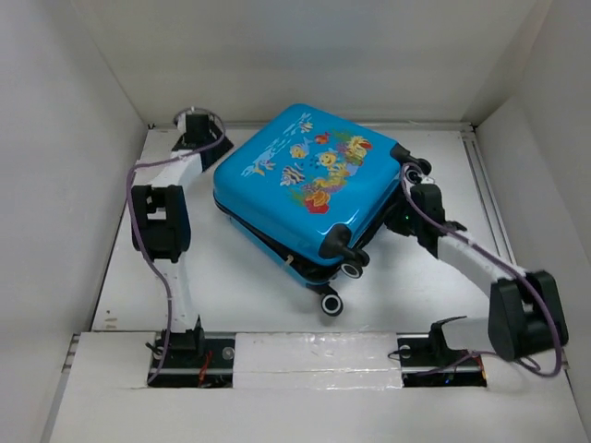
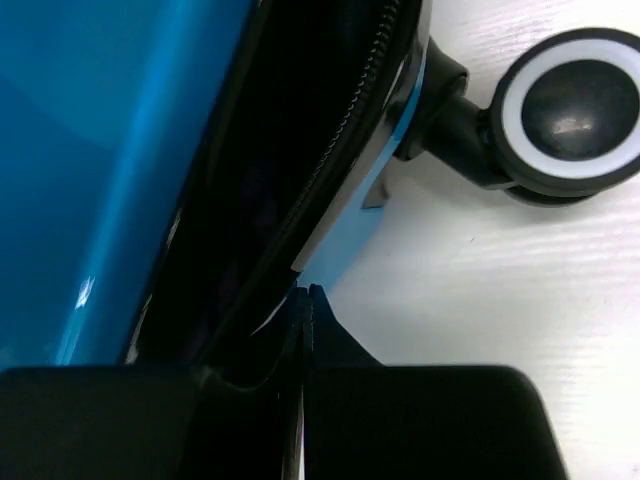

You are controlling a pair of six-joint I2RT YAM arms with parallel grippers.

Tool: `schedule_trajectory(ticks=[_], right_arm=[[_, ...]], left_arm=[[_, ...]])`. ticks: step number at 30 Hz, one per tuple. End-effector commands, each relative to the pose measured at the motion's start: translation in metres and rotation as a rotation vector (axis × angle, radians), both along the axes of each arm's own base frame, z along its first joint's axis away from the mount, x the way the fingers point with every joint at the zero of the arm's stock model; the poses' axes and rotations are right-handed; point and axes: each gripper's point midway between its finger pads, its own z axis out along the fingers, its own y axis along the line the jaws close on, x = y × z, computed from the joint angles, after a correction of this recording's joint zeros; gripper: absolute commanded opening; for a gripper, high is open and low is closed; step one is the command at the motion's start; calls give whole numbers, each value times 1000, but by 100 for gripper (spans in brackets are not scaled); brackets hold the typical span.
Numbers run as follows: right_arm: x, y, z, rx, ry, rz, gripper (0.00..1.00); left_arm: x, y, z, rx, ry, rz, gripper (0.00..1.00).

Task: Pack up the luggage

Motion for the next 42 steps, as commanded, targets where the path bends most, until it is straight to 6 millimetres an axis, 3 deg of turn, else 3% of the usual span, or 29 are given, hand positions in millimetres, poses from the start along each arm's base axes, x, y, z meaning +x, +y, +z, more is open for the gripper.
schedule_trajectory(ticks=[1,2,3,5,6,8,9,10,12,13,14,15,17,18,20,22,23,26,27,28,29,30,32,33,34,35,37,39,42], right_arm=[[63,41,54,24,-198,143,0],[82,53,79,32,-248,168,0],[98,57,61,17,-210,174,0],[120,72,69,50,-213,239,0],[144,82,102,71,-276,260,0],[165,97,84,67,-214,334,0],[189,105,129,71,-298,352,0],[203,108,111,52,-251,360,0],[212,110,113,13,-204,394,0],[226,112,146,10,-262,384,5],[230,112,140,-1,-243,391,11],[234,113,150,0,-267,390,20],[244,94,178,13,-313,374,51],[245,88,186,19,-323,374,58],[247,73,210,34,-357,375,66],[230,66,229,19,-361,385,68],[218,65,215,14,-323,402,68],[166,58,278,-12,-522,391,57],[144,61,231,9,-448,390,43],[104,59,288,19,-626,390,31],[81,62,289,35,-658,408,18],[52,76,241,60,-589,456,8],[-13,88,267,107,-756,516,0],[-44,110,256,141,-778,592,0],[-61,115,203,151,-695,603,0],[-84,113,204,164,-741,610,0],[-103,116,145,154,-652,607,0],[-113,113,133,169,-641,588,8],[-101,96,107,172,-522,416,13]], left_arm=[[-46,-33,27,-142,-71,-84,66],[-50,-34,31,-187,-119,-60,65],[-80,-39,-13,-200,-40,-54,65],[-108,-48,-11,-198,-74,-43,63],[-117,-54,-11,-221,-110,-33,62],[-171,-70,-43,-212,-72,-41,62],[-185,-76,-46,-219,-86,-40,62],[-219,-79,-78,-215,-19,-38,62],[-252,-102,-69,-215,-60,-81,62],[-269,-105,-74,-212,-40,-84,60],[-293,-106,-90,-207,-14,-97,60],[-306,-117,-72,-238,-66,-130,60],[-331,-105,-80,-207,-35,-111,60],[-332,-105,-48,-252,-132,-118,62],[-344,-83,-39,-204,-162,-70,62],[-345,-64,20,-236,-338,-16,62],[-347,-57,35,-210,-386,-18,62],[-349,-43,87,-213,-535,8,60],[-344,-43,99,-178,-565,4,60],[-340,-45,116,-183,-575,4,60],[-327,-61,105,-140,-507,-43,60],[-320,-72,105,-132,-486,-79,60],[-311,-88,91,-178,-403,-75,54],[-314,-90,82,-195,-385,-83,52],[-317,-87,72,-203,-381,-69,49],[-324,-77,39,-177,-341,-42,33],[-331,-53,43,-230,-437,67,33],[-327,-32,38,-231,-502,146,39],[-309,-33,105,-333,-648,146,52]])
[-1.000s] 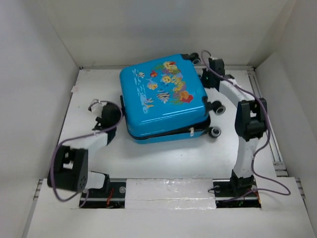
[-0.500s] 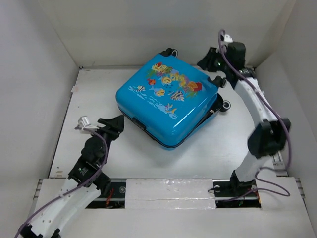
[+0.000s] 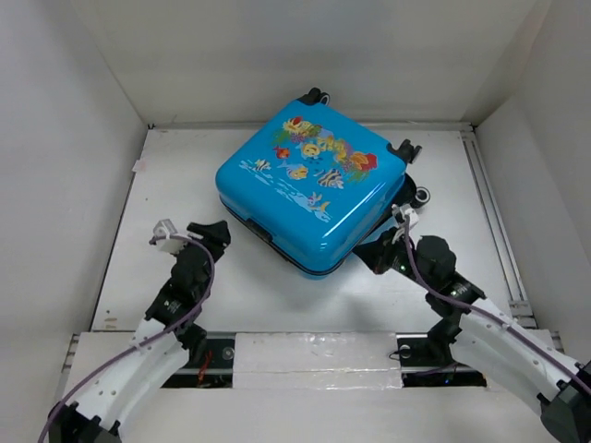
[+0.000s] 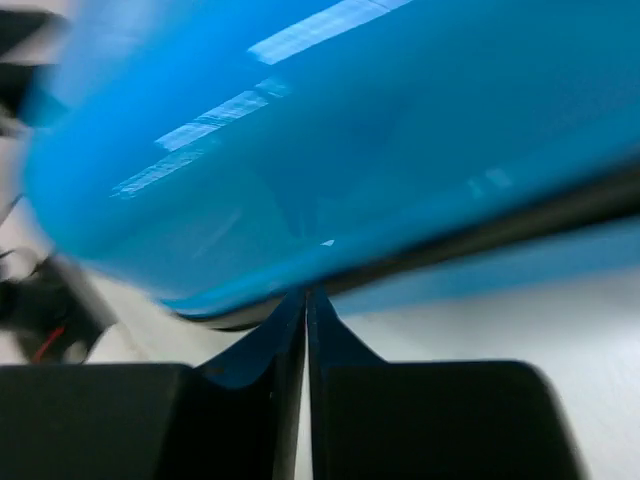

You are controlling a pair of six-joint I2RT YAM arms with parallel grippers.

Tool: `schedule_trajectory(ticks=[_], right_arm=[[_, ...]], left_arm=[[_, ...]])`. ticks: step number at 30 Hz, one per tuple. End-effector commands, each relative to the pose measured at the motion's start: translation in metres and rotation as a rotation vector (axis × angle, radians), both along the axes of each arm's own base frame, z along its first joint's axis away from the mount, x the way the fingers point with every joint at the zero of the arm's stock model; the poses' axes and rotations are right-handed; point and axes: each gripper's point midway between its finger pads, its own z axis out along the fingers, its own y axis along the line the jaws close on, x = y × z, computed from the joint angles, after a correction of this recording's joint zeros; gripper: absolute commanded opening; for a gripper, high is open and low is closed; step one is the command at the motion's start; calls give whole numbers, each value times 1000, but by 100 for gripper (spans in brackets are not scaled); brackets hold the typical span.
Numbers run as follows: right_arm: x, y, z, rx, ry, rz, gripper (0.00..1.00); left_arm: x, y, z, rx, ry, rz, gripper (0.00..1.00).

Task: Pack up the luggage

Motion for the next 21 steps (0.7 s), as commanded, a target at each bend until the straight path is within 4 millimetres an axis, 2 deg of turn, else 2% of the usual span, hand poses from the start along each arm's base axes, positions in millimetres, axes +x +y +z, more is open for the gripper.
schedule_trajectory(ticks=[1,2,3,4,5,6,7,8,9,10,11,12,13,14,16,17,18,20,21], right_arm=[[27,-26,8,83,63,-270,9],[44,-52,7,90,90,-447,0],[51,-61,-5,78,142,-514,0],[55,-68,-12,62,174,-553,0],[67,-80,-7,72,178,-618,0],[74,-87,-12,61,195,-663,0],[83,-90,-30,23,252,-695,0],[92,-96,-34,9,269,-724,0],[103,-102,-29,9,275,-737,1],[112,-104,-48,-34,323,-758,2],[120,-108,-51,-47,328,-773,2],[130,-117,-53,-45,333,-806,2],[139,-123,-51,-42,328,-836,2],[146,-126,-63,-42,355,-849,2],[153,-130,-65,-21,372,-859,4],[153,-130,-65,-21,373,-859,4],[157,-129,-59,7,354,-860,4],[153,-142,-71,-20,363,-918,5],[150,-150,-71,-17,365,-950,4]], left_arm=[[38,11,88,-110,-199,99,54],[50,14,103,-106,-215,123,54],[63,21,108,-94,-201,156,55],[93,37,125,-102,-189,215,55],[109,34,134,-135,-197,171,55],[125,36,143,-132,-219,151,57],[160,49,139,-125,-176,164,57],[181,41,139,-133,-139,102,57],[198,41,128,-93,-61,79,58],[223,39,179,11,-113,40,62],[257,40,131,65,37,37,62],[266,40,111,105,136,3,64],[279,39,102,128,174,-43,65],[305,40,95,129,201,-69,65],[317,39,80,147,230,-148,65],[327,36,96,152,205,-166,65],[336,35,70,152,263,-183,65],[341,30,61,191,294,-244,68],[355,26,58,195,294,-270,70]])
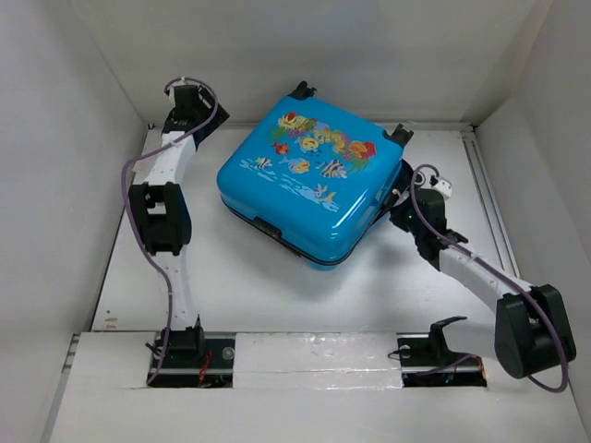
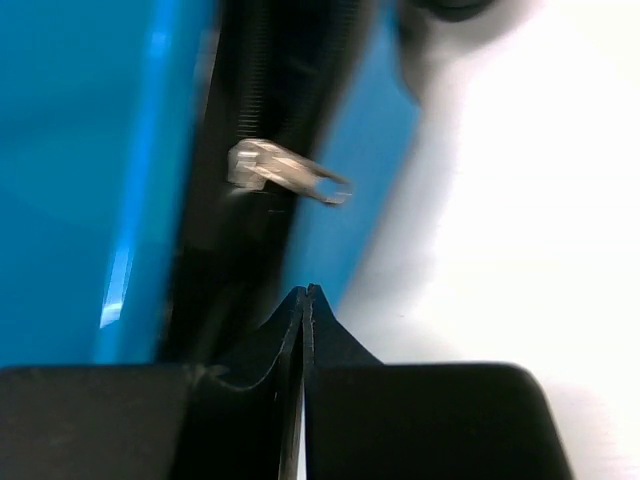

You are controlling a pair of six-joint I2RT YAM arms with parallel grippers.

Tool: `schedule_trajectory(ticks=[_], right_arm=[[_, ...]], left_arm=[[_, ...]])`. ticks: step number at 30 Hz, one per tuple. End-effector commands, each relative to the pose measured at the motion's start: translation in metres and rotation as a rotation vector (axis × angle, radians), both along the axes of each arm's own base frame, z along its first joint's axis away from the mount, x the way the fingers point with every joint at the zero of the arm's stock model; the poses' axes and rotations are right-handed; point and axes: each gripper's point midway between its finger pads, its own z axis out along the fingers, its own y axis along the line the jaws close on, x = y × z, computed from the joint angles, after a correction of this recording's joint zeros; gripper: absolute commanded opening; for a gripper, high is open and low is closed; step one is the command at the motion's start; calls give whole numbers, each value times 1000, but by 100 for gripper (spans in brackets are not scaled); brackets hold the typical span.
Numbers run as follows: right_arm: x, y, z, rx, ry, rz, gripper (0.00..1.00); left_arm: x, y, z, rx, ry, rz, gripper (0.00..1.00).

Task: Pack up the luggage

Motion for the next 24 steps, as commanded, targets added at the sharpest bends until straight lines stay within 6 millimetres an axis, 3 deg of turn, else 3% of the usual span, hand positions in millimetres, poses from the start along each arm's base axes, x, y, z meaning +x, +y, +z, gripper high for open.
schedule_trajectory(ticks=[1,2,5,6,7,8,9,10,11,12,13,14,16,17,18,20,21,23,24], right_arm=[[-1,-27,1,-18,-32,-129,4],[-9,-40,-7,-26,-27,-165,2],[-6,-48,14,20,-131,-158,8],[-1,-50,14,13,-122,-149,11],[5,-51,-4,-2,-57,-143,11],[13,-53,-8,-9,-39,-138,11],[30,-47,3,12,-49,-82,11],[39,-38,-21,8,25,-28,9],[50,-29,-21,-1,18,36,9],[56,-8,-22,18,18,121,8],[71,7,-8,21,-17,173,4],[75,20,-22,6,13,233,4],[84,60,-7,18,-39,376,4],[84,72,-11,14,-44,424,4],[87,83,-5,5,-80,465,4],[88,104,5,10,-111,556,4],[88,114,2,13,-108,593,4],[86,125,9,37,-124,665,4],[86,132,15,42,-139,686,4]], left_arm=[[1,-20,7,26,52,-199,70],[0,-23,-1,22,83,-224,70],[10,-24,-16,-6,70,-241,70],[8,-26,-18,-18,65,-244,70],[6,-26,-29,-32,87,-237,70],[6,-37,-26,-43,75,-269,70],[3,-39,-31,-50,87,-276,70],[3,-48,-38,-55,99,-296,70],[0,-57,-44,-61,108,-318,70],[-4,-65,-43,-67,106,-337,70],[-5,-67,-43,-71,94,-347,70],[-21,-74,-51,-99,119,-355,70],[-29,-81,-40,-148,43,-363,69],[-56,-80,-77,-182,112,-342,69],[-66,-79,-53,-194,53,-321,67],[-77,-78,-44,-255,-16,-279,67],[-99,-78,-52,-272,4,-269,67],[-110,-74,-49,-280,-30,-243,66],[-125,-74,-63,-290,7,-233,66]])
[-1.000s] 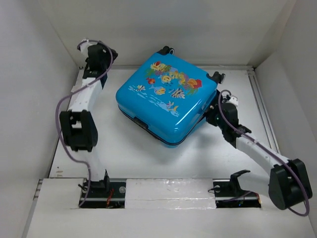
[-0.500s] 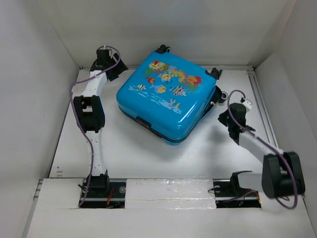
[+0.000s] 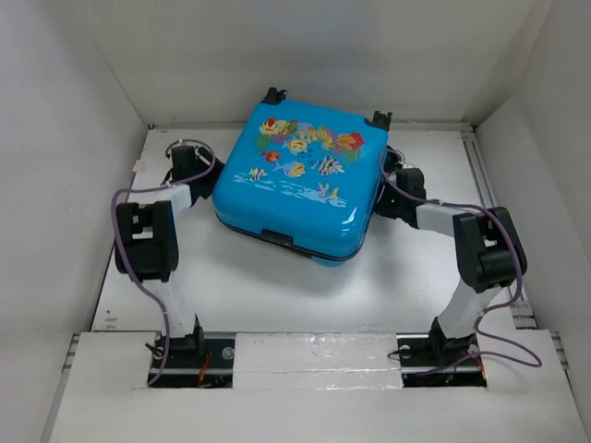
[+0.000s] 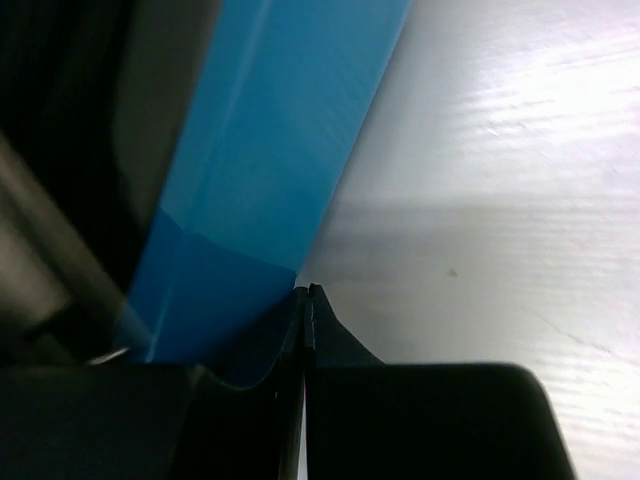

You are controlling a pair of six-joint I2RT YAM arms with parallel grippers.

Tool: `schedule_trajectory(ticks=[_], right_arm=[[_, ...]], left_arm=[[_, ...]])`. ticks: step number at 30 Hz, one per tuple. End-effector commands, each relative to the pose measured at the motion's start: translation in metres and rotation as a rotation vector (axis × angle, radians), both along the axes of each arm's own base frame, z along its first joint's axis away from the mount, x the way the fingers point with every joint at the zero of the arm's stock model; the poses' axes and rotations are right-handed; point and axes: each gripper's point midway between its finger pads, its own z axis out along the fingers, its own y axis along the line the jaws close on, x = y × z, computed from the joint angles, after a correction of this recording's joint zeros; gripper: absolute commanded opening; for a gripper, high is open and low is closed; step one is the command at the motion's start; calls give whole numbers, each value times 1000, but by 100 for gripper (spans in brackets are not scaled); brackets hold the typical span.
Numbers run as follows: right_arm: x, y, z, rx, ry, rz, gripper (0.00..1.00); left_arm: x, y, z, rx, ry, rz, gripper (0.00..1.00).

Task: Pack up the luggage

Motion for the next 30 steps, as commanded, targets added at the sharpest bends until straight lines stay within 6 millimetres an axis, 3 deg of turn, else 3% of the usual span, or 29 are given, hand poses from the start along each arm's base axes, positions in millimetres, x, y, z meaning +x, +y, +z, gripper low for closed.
schedule_trajectory(ticks=[1,3,4,8,10,11,12,14,15,16,17,19,20,21,22,24,25,27,28,30], right_arm=[[22,102,101,207,-304,373,4],[21,110,108,210,-313,406,4],[20,109,101,207,-290,404,4],[14,110,96,206,-248,387,6],[12,102,91,206,-232,356,15],[9,103,96,223,-234,357,19],[4,103,97,229,-232,367,21],[-4,101,100,230,-237,367,29],[-3,93,98,223,-228,335,32],[-4,79,91,203,-211,290,34],[-6,72,91,210,-208,268,37],[-8,54,99,217,-222,214,41],[-9,41,95,218,-213,189,41],[-10,36,103,218,-236,180,41],[-11,32,107,227,-235,165,41],[-10,27,110,209,-251,136,41],[-12,23,112,215,-253,122,40],[-12,23,112,215,-253,122,35],[-14,21,112,218,-251,110,33],[-16,17,115,205,-265,89,15]], left_arm=[[-21,-54,74,-86,-228,-127,66],[-32,-57,86,-100,-270,-116,66],[-48,-66,90,-107,-285,-123,66],[-62,-65,111,-95,-332,-107,66],[-57,-58,114,-56,-321,-80,67],[-48,-57,139,-44,-362,-78,69],[-44,-61,139,-45,-349,-101,69],[-37,-64,159,-46,-369,-122,71],[-38,-62,160,-38,-366,-107,71],[-38,-44,162,10,-358,-15,71],[-43,-31,165,26,-359,59,72],[-80,6,184,73,-446,240,72],[-93,12,198,59,-514,277,72],[-111,18,180,71,-496,293,70],[-133,23,209,54,-584,316,68],[-155,30,193,44,-552,354,59],[-172,35,171,38,-527,374,51],[-190,46,134,48,-444,442,32],[-203,49,111,35,-416,463,15],[-218,50,83,37,-351,469,2]])
